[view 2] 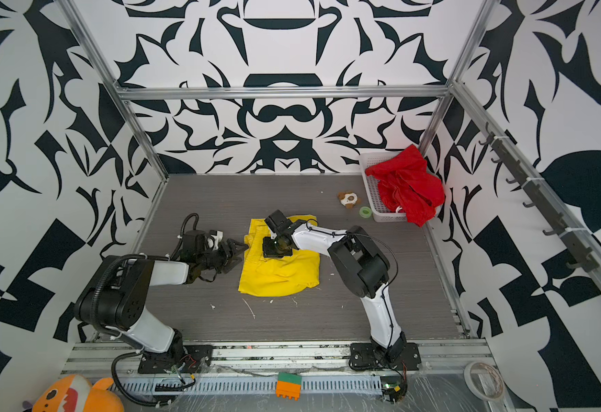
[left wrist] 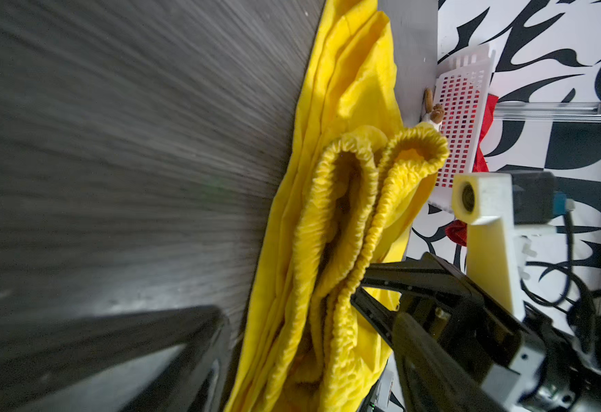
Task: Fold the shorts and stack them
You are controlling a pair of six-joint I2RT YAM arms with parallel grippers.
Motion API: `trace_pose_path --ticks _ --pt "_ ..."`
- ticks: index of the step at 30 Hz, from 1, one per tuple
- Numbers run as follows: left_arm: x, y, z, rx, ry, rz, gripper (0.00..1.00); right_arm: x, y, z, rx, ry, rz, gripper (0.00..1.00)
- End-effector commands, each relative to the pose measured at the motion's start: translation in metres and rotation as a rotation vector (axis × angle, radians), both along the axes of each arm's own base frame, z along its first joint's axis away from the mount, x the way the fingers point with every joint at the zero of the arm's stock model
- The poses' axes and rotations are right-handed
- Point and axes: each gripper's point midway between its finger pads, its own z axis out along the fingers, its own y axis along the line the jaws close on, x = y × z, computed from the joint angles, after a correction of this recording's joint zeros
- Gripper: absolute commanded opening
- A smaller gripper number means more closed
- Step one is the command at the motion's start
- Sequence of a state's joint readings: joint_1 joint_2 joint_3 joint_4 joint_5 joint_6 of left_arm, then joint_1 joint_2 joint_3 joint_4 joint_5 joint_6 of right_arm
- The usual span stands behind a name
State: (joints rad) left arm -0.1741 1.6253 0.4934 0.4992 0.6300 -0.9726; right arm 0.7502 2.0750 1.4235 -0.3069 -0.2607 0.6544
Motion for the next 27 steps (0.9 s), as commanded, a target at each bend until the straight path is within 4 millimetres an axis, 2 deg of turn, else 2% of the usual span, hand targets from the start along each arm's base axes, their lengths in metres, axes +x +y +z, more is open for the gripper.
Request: trace_pose_path --ticks 1,5,9,15,21,23,26,27 --pt "-0.003 -0.001 -0.017 -0.001 0.056 -0.001 0.75 0.003 0.01 0.007 0.066 -0.004 -0.015 0.06" --pt "-0.002 -0.006 -0.025 -0.009 0.072 -0.011 0.71 0.002 0.015 0.0 0.085 0.005 -0.01 0.05" --pt "0.0 -0.015 -0.024 -0.011 0.063 -0.03 0.65 0.002 0.018 -0.002 0.104 0.007 -0.007 0.04" --pt "0.004 -0.021 -0.015 -0.001 0.04 -0.039 0.43 0.002 0.022 0.001 0.138 -0.001 -0.004 0.04" --pt "0.011 -0.02 0.004 0.036 0.0 -0.045 0.26 0.003 0.026 0.019 0.183 -0.045 0.007 0.04" --pt "0.013 -0.018 0.011 0.063 -0.01 -0.052 0.2 0.004 0.024 0.03 0.193 -0.072 0.009 0.09" --pt "0.017 -0.01 0.021 0.17 -0.023 -0.075 0.11 0.005 0.017 0.048 0.206 -0.113 -0.002 0.25" --pt "0.02 -0.007 0.026 0.209 -0.037 -0.085 0.08 0.005 0.012 0.056 0.212 -0.126 -0.007 0.33"
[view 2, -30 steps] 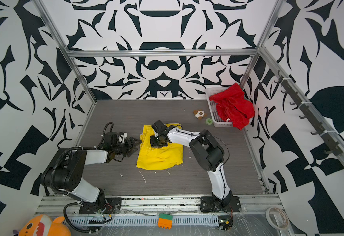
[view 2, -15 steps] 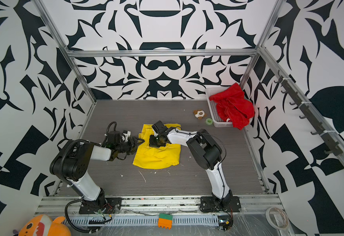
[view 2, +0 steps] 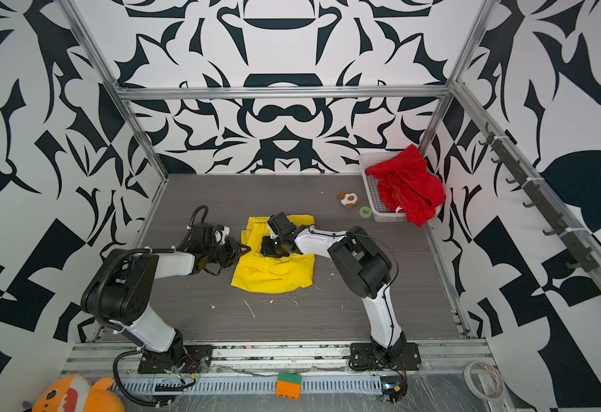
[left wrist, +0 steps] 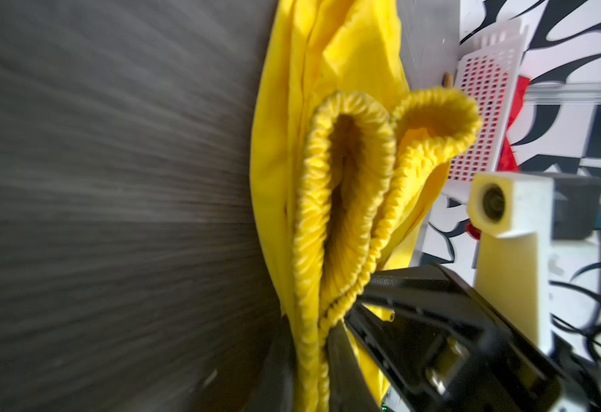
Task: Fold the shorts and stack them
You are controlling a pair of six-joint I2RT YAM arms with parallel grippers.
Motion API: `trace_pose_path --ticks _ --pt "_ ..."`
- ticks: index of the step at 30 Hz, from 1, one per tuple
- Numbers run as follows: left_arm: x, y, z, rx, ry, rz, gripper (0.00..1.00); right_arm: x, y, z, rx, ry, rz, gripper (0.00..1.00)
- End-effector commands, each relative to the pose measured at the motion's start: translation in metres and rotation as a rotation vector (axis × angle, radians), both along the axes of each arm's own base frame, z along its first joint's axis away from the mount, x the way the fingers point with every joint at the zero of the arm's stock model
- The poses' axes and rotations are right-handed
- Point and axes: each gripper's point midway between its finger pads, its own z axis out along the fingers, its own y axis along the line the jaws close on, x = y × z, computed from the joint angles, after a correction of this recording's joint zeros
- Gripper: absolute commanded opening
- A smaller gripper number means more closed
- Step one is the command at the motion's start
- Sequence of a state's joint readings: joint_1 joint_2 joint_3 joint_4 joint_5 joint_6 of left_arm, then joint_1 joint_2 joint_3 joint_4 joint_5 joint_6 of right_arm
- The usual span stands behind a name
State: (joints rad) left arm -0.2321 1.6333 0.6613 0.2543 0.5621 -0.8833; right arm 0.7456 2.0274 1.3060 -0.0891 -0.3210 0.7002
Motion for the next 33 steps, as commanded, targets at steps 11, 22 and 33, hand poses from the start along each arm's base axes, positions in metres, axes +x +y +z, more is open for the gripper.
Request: trace_pose_path --ticks 11,22,33 --pt "0.036 0.07 0.044 0.539 -0.007 -0.194 0.0 -0.012 -0.066 0.074 0.037 -0.143 -0.066 0.52" --pt "0.113 0.16 0.058 0.949 0.03 -0.187 0.0 -0.042 -0.102 0.069 0.007 -0.141 -0.076 0.53" --pt "0.184 0.256 0.066 1.17 0.016 -0.071 0.12 -0.057 -0.117 0.064 -0.031 -0.128 -0.084 0.53"
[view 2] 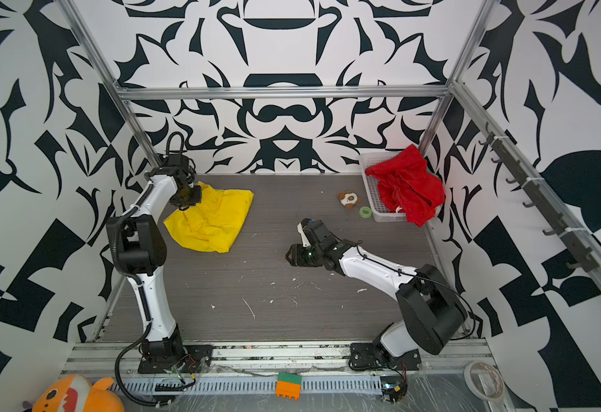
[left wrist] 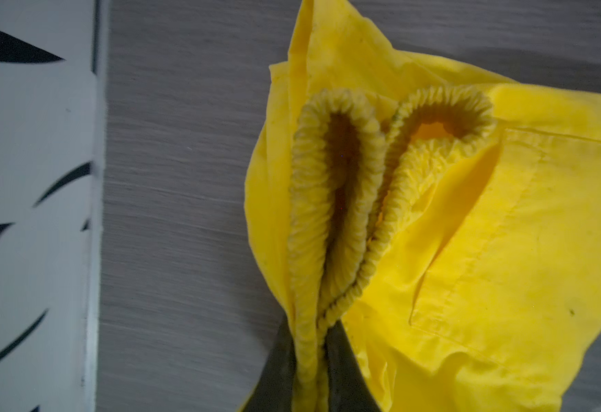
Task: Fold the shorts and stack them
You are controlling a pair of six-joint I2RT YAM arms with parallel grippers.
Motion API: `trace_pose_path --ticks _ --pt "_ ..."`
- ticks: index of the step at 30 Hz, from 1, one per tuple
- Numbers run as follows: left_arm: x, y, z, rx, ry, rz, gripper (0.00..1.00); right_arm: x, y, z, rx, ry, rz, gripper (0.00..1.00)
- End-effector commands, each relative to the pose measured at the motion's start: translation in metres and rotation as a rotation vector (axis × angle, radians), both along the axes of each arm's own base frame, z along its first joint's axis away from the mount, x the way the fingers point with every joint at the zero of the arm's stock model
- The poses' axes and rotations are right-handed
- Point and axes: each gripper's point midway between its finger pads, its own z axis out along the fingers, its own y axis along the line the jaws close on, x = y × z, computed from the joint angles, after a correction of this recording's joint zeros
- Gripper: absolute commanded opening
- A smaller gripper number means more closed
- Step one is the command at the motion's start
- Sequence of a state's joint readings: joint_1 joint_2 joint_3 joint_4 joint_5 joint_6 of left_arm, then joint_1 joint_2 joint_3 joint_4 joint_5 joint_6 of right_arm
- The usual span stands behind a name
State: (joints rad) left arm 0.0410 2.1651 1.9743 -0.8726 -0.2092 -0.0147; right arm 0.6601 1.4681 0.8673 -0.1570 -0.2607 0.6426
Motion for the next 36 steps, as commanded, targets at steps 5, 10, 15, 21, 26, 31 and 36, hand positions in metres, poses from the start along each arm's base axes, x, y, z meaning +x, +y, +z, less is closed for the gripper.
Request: trace_pose_path --ticks 5,10,15,21,26,31,36 --pt "0.021 0.069 0.042 0.262 -0.017 0.072 0.64 -0.004 -0.01 0.004 -0.018 -0.015 -0.012 0.53" --pt "0.013 0.054 0.111 0.258 -0.174 0.09 0.9 -0.002 -0.009 0.007 -0.011 -0.02 -0.018 0.54" --pt "-0.02 -0.012 0.102 0.181 -0.161 -0.007 0.94 0.003 -0.001 0.009 0.009 -0.024 -0.01 0.54" --pt "-0.057 -0.035 0.016 0.08 -0.012 0.03 0.97 0.004 0.008 0.014 0.051 -0.013 0.008 0.54" --pt "-0.065 -0.033 -0.034 0.065 0.08 0.066 0.99 0.0 0.005 0.014 0.048 -0.012 0.006 0.54" --pt "-0.061 -0.029 -0.068 0.018 0.124 0.084 0.99 -0.002 0.001 0.012 0.046 -0.011 -0.011 0.54" --pt "-0.051 -0.02 -0.087 -0.037 0.144 0.106 0.99 -0.003 -0.003 0.011 0.044 -0.014 -0.024 0.54"
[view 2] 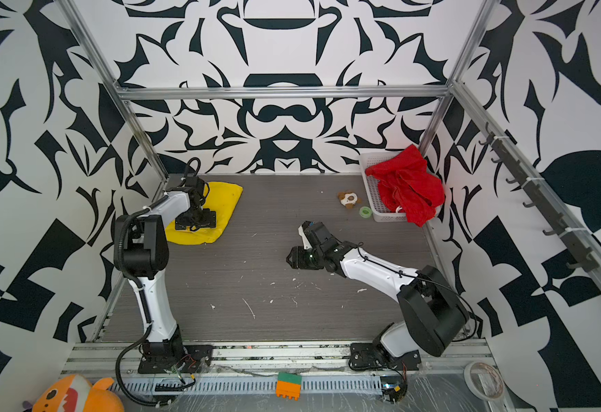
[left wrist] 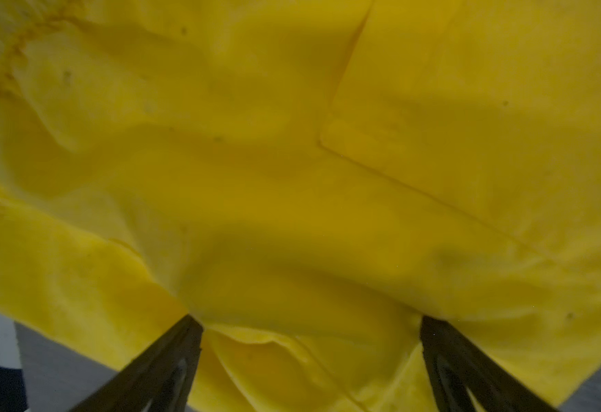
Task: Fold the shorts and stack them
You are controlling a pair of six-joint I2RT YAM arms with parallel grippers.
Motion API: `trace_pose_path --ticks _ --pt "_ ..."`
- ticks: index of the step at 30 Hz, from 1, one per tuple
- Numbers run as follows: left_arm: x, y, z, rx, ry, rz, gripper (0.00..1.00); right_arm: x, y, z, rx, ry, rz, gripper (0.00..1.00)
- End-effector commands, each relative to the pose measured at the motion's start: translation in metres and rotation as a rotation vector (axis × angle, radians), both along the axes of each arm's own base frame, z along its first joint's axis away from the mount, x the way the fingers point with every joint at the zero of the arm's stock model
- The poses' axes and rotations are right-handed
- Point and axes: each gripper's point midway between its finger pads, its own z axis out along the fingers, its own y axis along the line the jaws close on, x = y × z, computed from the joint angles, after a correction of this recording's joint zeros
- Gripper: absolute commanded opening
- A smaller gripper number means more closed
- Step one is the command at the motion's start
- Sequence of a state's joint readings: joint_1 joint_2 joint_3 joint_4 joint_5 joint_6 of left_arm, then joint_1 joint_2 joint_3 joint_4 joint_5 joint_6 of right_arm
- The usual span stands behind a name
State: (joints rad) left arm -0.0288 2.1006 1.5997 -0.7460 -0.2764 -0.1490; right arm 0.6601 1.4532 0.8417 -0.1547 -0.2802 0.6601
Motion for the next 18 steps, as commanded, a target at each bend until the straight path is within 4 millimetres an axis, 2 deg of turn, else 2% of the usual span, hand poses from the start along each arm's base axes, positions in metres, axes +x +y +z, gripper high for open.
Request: trace_pose_path --ticks 1,12,15,18 --pt "0.015 0.004 -0.008 -0.057 -0.021 0.032 0.98 0.004 -0.002 0.015 0.03 -0.043 -0.027 0.53" --pt "0.053 0.002 -0.017 -0.115 -0.028 0.049 0.98 0.004 -0.005 0.018 0.03 -0.045 -0.042 0.54" --pt "0.058 0.002 -0.01 -0.115 -0.044 0.047 0.98 0.004 -0.006 0.02 0.026 -0.05 -0.046 0.54" --pt "0.06 0.003 0.012 -0.11 -0.087 0.052 0.99 0.004 -0.005 0.026 0.038 -0.057 -0.039 0.53"
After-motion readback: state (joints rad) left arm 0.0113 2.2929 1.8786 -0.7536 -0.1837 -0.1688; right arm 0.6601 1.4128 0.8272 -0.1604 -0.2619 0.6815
